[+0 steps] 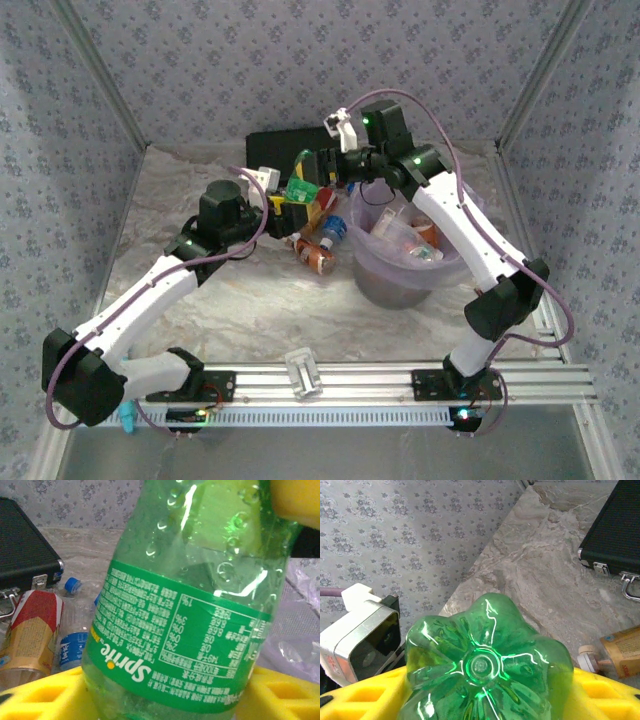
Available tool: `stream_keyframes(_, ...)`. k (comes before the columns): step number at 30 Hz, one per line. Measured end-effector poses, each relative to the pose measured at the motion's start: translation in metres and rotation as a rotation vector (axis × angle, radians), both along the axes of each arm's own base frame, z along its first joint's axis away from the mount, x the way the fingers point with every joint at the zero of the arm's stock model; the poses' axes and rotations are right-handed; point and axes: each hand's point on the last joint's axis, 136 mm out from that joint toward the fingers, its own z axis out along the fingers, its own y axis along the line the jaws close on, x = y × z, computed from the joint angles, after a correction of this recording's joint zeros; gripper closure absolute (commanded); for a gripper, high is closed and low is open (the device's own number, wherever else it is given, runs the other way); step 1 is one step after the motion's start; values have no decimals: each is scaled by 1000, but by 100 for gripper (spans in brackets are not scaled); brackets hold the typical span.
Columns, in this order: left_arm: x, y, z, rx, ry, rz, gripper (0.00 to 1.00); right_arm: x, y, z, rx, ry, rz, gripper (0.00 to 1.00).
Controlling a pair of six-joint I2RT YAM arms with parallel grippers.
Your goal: Put the plastic bottles in the bin
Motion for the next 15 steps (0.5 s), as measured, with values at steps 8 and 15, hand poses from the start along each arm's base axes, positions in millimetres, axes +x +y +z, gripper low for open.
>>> stream_keyframes(8,-6,13,15,-11,-36,45,9,6,-20,32,2,-83,-33,43)
stream_keyframes(15,-5,28,3,46,-12,118,14,3,-105,68,-73,-182,-243,48)
